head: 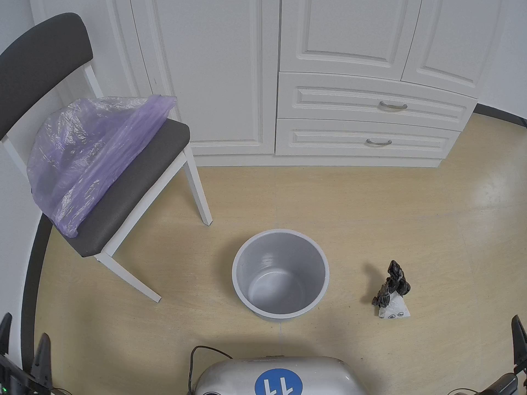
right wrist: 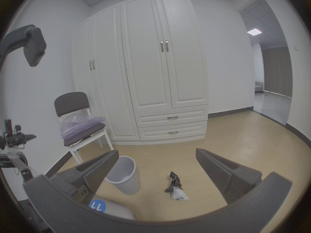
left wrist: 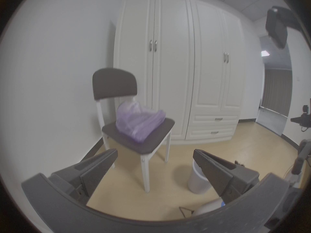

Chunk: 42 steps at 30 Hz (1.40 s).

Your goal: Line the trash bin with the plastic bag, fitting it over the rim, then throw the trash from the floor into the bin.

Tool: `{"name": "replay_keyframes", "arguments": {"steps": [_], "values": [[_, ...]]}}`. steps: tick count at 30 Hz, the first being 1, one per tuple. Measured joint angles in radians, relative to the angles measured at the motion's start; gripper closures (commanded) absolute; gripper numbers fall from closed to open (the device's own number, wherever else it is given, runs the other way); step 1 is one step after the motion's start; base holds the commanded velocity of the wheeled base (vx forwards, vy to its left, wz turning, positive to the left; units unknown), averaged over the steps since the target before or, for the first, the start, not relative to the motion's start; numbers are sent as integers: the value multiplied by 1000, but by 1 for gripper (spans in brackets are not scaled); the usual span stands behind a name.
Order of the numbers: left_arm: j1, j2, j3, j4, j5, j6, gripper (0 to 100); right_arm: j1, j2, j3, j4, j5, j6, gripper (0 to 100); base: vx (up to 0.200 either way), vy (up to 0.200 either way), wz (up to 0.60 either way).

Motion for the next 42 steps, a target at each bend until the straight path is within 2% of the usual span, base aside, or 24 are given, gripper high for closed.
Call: {"name": "replay_keyframes", "arguments": {"steps": [6, 13, 19, 23, 26, 37, 42], "values": [[-11, 61, -196, 59, -28, 2, 0, -3, 65, -138, 102, 51, -58, 0, 0, 0, 0], [-14, 310, -443, 247, 13, 40, 0, -6, 278, -280, 137, 78, -105, 0, 0, 0, 0], [14, 588, -581, 288, 67, 158, 0, -6, 497, -374, 64, 87, -121, 0, 0, 0, 0], [42, 785, -635, 239, 101, 277, 0, -2, 634, -413, -38, 91, -119, 0, 0, 0, 0], [51, 930, -661, 169, 138, 333, 0, 5, 719, -432, -103, 92, -111, 0, 0, 0, 0], [21, 1369, -749, -45, 345, 442, 0, 40, 876, -454, -206, 86, -96, 0, 0, 0, 0], [14, 1464, -789, -59, 363, 457, 0, 46, 898, -451, -213, 86, -100, 0, 0, 0, 0]]}}
